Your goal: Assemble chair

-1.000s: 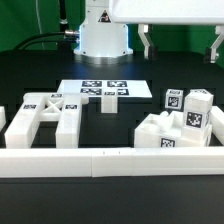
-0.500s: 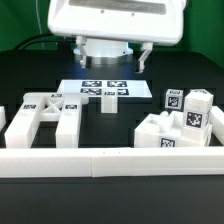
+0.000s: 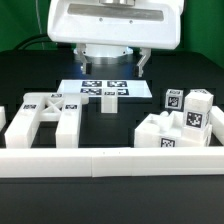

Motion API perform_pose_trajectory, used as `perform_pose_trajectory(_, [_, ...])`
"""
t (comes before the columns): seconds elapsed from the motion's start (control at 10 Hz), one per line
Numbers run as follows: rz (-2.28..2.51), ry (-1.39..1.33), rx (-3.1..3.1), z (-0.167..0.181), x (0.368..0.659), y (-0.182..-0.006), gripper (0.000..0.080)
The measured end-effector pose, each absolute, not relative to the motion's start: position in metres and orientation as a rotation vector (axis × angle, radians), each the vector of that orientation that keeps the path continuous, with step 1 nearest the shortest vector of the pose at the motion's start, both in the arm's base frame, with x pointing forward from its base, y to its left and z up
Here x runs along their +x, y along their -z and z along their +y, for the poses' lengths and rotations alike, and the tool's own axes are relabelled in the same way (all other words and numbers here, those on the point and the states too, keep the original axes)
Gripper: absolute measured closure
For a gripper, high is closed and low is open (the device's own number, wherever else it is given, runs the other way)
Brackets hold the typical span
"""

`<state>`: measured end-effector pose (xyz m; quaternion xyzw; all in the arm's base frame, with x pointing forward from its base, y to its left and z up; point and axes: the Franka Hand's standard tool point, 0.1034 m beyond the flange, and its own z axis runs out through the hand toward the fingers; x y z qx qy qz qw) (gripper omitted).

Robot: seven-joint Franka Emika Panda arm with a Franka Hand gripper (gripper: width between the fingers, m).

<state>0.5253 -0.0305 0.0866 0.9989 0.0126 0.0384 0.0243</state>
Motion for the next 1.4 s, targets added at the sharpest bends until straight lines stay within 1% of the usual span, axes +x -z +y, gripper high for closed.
perform_pose_trajectory(0.2, [0.015,0.09,3.11,-0.032,0.511,-0.075,0.0151])
perform_pose_trajectory(0.3, [0.008,0.15,3.11,-0.035,0.508,-0.071,0.0151])
perform_pose_trajectory(0.4, [-0.001,0.285,3.114,-0.034,0.5,-0.068,0.0151])
perform_pose_trajectory(0.6, [0.003,0.42,3.109,-0.032,0.504,-0.067,0.0151])
perform_pose_trajectory(0.7, [0.003,0.575,3.096,-0.029,0.497,-0.067,0.0151])
perform_pose_trajectory(0.8, [0.0,0.691,3.079,-0.029,0.495,-0.066,0.0151])
perform_pose_trajectory(1.0, [-0.028,0.948,3.022,-0.032,0.485,-0.057,0.0151])
perform_pose_trajectory(1.1, [-0.086,1.095,2.981,-0.031,0.48,-0.056,0.0151])
perform_pose_trajectory(1.3, [-0.144,1.276,2.903,-0.035,0.477,-0.053,0.0151])
perform_pose_trajectory(1.4, [-0.143,1.275,2.901,-0.035,0.48,-0.05,0.0151])
